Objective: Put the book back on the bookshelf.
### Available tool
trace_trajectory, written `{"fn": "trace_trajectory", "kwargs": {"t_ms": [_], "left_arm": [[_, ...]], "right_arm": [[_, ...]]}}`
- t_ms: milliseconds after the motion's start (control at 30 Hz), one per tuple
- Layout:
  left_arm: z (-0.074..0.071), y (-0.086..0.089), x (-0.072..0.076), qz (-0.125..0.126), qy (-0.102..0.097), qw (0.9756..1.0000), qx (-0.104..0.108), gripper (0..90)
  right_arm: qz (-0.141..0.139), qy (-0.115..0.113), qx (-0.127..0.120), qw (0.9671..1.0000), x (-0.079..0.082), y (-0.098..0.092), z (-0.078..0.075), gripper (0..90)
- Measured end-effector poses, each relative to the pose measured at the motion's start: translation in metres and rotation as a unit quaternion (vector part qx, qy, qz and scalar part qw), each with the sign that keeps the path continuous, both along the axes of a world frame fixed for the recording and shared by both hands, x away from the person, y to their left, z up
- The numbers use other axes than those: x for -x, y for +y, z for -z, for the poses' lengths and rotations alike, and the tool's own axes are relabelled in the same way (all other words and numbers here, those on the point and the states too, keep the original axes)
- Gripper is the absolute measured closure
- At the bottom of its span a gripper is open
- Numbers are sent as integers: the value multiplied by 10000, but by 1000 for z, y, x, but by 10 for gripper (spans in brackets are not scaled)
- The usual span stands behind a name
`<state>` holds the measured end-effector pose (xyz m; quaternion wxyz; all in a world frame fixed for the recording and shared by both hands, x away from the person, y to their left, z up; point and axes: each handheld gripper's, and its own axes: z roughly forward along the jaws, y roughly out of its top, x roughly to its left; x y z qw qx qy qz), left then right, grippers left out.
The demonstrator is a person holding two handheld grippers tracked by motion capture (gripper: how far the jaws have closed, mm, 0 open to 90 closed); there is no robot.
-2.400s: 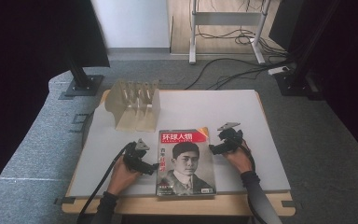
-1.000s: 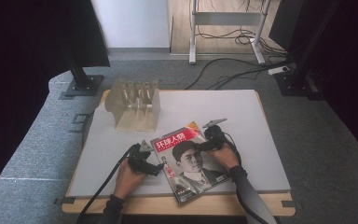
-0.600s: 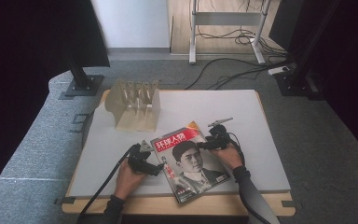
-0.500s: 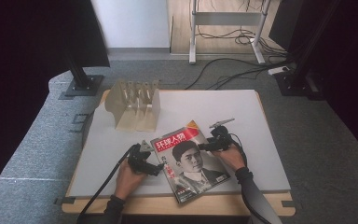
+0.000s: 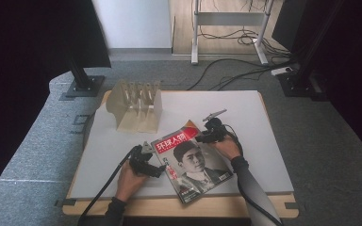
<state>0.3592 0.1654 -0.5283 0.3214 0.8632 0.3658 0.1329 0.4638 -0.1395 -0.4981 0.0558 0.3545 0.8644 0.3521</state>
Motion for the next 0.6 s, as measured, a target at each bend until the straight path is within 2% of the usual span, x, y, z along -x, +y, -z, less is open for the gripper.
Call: {"fn": "trace_trajectory", "kwargs": {"t_ms": [100, 200, 400, 600], "left_arm": [[0, 0, 0, -1, 0, 10000, -1, 0], [0, 0, 0, -2, 2, 10000, 0, 0], [0, 0, 0, -2, 0, 10000, 4, 0], [0, 0, 0, -6, -21, 10000, -4, 0]], "right_arm": [[-161, 46, -68, 9998, 5, -5, -9, 665], [-239, 0, 129, 9996, 6, -2, -12, 701], [-219, -202, 563, 9980, 1, 17, -7, 809], [-307, -480, 407, 9975, 17, 18, -28, 858]]}}
